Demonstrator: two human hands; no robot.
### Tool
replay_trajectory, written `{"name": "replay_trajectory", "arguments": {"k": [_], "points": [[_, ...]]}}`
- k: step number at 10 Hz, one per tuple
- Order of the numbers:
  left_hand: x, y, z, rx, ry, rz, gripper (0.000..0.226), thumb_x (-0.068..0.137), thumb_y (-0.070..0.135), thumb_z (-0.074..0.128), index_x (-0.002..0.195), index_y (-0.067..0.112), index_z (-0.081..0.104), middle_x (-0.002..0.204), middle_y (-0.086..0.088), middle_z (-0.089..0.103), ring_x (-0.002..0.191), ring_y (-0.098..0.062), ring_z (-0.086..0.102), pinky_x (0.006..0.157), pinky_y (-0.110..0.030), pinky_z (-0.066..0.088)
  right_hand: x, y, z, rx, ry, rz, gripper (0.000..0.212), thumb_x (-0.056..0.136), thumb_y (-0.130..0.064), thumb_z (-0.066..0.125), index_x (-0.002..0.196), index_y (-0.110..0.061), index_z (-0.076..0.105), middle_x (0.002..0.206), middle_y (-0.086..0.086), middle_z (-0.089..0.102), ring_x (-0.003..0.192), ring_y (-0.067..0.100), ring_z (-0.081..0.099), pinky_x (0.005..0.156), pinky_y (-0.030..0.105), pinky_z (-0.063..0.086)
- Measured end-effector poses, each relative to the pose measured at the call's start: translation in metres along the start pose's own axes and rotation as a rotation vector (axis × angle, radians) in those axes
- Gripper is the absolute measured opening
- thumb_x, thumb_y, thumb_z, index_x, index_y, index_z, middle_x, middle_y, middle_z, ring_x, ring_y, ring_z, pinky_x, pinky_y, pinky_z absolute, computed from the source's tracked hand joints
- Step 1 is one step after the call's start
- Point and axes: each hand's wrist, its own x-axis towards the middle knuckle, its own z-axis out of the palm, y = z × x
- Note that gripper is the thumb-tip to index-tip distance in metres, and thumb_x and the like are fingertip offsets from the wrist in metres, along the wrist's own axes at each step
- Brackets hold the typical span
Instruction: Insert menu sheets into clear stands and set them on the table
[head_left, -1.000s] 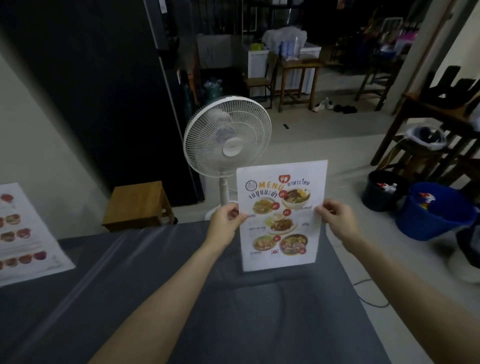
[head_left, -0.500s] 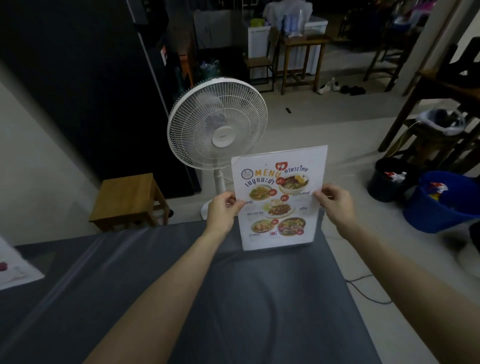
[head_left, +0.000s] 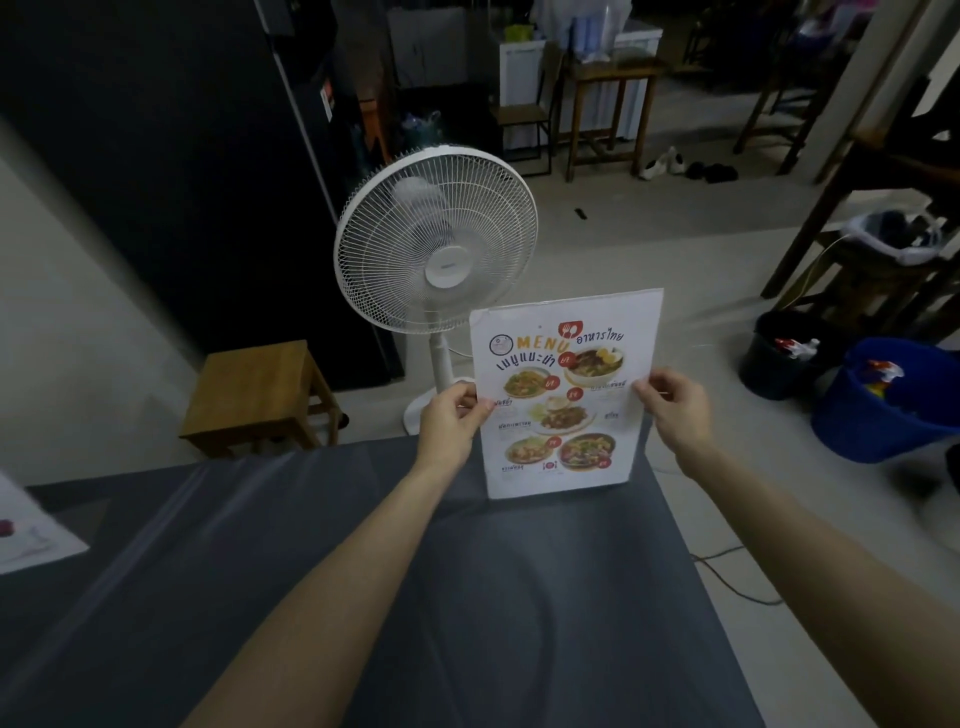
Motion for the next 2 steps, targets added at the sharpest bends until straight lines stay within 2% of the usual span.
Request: {"name": "replay_trajectory", "arguments": {"k": [1,2], "points": [[-0.007,0.005,-0.005,-0.024,-0.075,-0.028,0.022,0.091,0.016,0.064,0.11,0.005,0.063,0.101,0.0,0.067,0.099,-0.02,0.066,0.082,-0.03,0.056,-0.006,-0.004,-0.001,0.004,-0.005,0.026,0.035,0.089,-0.018,0.06,0.121,-0.003,0.058,0.117,0.01,0.064,0.105,0.026,0.063,0.09,0.044,0.054],[-0.015,-0.003,-0.013,0.018,-0.068,-0.052,0.035,0.092,0.016,0.063,0.124,0.004,0.056,0.117,-0.003,0.064,0.106,-0.015,0.062,0.089,-0.023,0.05,-0.017,0.001,-0.004,-0.18,0.089,-0.017,0.044,0.089,-0.021,0.061,0.13,-0.005,0.053,0.128,0.013,0.061,0.116,0.028,0.059,0.097,0.045,0.05]]}}
